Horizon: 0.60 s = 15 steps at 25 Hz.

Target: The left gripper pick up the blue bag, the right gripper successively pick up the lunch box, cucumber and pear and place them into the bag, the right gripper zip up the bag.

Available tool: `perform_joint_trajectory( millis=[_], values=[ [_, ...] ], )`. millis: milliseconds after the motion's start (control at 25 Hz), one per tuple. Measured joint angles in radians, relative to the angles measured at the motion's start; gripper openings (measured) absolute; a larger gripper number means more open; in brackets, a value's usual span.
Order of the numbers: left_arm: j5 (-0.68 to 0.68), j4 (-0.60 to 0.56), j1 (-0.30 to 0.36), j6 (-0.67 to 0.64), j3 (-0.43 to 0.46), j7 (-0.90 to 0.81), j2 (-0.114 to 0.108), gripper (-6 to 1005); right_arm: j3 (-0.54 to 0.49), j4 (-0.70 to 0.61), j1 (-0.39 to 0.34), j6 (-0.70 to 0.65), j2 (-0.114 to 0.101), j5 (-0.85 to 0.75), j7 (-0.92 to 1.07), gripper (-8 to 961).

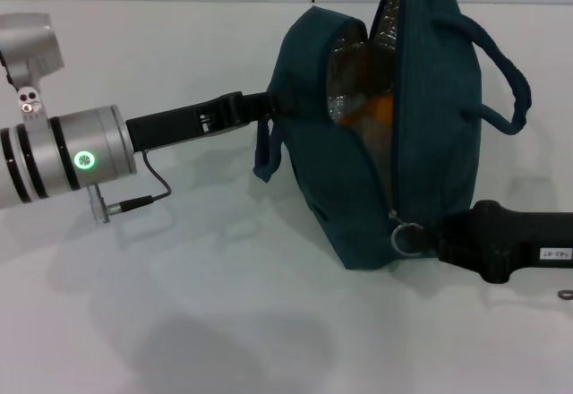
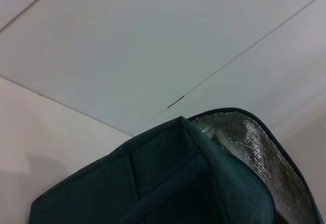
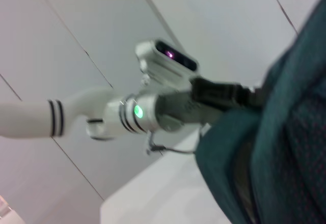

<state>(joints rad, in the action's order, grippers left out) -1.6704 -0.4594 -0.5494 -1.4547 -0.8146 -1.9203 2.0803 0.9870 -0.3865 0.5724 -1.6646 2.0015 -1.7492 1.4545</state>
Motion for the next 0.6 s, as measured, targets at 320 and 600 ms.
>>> perform_joint_trajectory(
  millis=[320, 600],
  values=[
    [0.000, -0.002, -0.009, -0.035, -0.005, 0.032, 0.000, 185, -0.028, -0.036, -0.001, -0.037, 0.003, 0.017, 0.001, 9],
    [0.013, -0.002, -0.001, -0.093, 0.000, 0.114, 0.000, 190, -0.024, -0.043, 0.019, -0.056, 0.002, 0.022, 0.001, 9]
  ],
)
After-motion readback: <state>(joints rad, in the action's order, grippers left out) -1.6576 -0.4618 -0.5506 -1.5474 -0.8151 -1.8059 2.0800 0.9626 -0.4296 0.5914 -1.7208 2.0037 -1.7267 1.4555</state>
